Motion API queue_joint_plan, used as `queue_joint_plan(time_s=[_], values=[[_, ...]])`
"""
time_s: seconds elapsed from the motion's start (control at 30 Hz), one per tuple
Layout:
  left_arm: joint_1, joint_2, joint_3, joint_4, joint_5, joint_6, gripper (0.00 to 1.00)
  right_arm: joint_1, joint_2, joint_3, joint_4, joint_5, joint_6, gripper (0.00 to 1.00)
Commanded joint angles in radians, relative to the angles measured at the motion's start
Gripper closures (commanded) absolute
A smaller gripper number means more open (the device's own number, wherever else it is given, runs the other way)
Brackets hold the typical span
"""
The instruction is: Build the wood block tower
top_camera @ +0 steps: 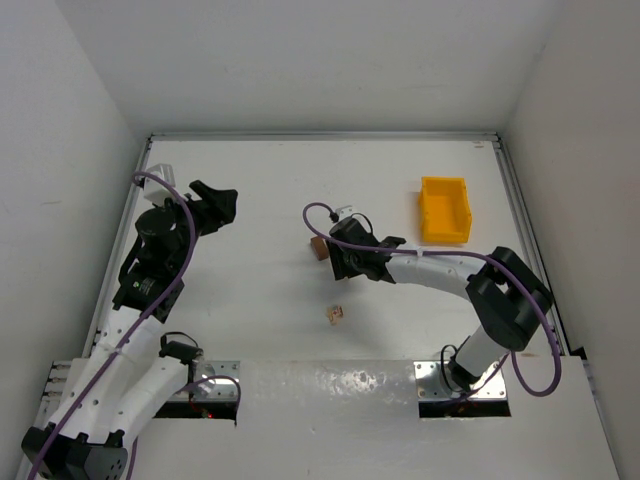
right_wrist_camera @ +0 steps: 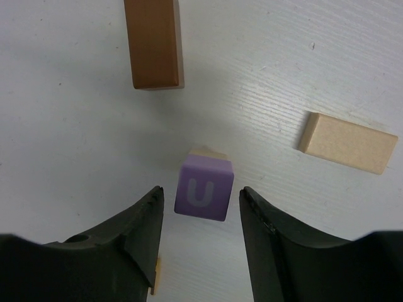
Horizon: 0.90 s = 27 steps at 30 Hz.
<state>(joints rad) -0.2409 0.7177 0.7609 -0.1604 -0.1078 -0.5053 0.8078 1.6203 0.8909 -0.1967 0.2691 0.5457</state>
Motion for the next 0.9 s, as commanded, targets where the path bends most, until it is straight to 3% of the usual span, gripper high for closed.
queue_joint_plan(time_s=[0.0, 0.27, 0.43, 0.47, 0.5, 0.57, 0.63, 0.67, 0.7, 0.77, 0.83, 0.87], values=[[0.008, -0.015, 0.005, 0.042, 0.01, 0.001, 0.33, 0.007, -0.037, 0.039, 0.003, 0.012, 0.005, 0.48], [0.008, -0.023, 0.005, 0.042, 0.008, 0.001, 0.33, 0.005, -0.122, 0.042, -0.001, 0.035, -0.009, 0.38], [0.008, -0.029, 0.005, 0.041, 0.008, 0.001, 0.33, -0.004, -0.204, 0.023, -0.015, 0.194, -0.058, 0.37], [0.008, -0.027, 0.005, 0.041, 0.007, 0.001, 0.33, -0.012, -0.217, 0.004, -0.004, 0.209, -0.065, 0.44], [0.008, -0.029, 0.005, 0.041, 0.01, 0.001, 0.33, -0.039, -0.226, -0.009, 0.003, 0.222, -0.069, 0.68], [0.008, -0.031, 0.005, 0.042, 0.011, 0.001, 0.33, -0.109, -0.232, -0.036, 0.008, 0.19, -0.067, 0.91], [0.008, -0.031, 0.005, 0.044, 0.013, -0.001, 0.33, -0.157, -0.214, -0.061, 0.031, 0.153, -0.063, 0.91], [0.008, -0.029, 0.005, 0.044, 0.014, -0.001, 0.33, -0.174, -0.202, -0.067, 0.028, 0.148, -0.061, 0.87], [0.008, -0.029, 0.003, 0.045, 0.014, -0.001, 0.33, -0.194, -0.186, -0.066, 0.025, 0.151, -0.062, 0.68], [0.008, -0.023, 0.003, 0.044, 0.016, -0.001, 0.33, -0.203, -0.148, -0.064, 0.023, 0.16, -0.067, 0.43], [0.008, -0.018, 0.003, 0.045, 0.019, -0.001, 0.33, -0.209, -0.128, -0.072, 0.045, 0.151, -0.069, 0.26], [0.008, -0.02, 0.003, 0.045, 0.019, -0.001, 0.33, -0.22, -0.105, -0.067, 0.055, 0.133, -0.067, 0.24]])
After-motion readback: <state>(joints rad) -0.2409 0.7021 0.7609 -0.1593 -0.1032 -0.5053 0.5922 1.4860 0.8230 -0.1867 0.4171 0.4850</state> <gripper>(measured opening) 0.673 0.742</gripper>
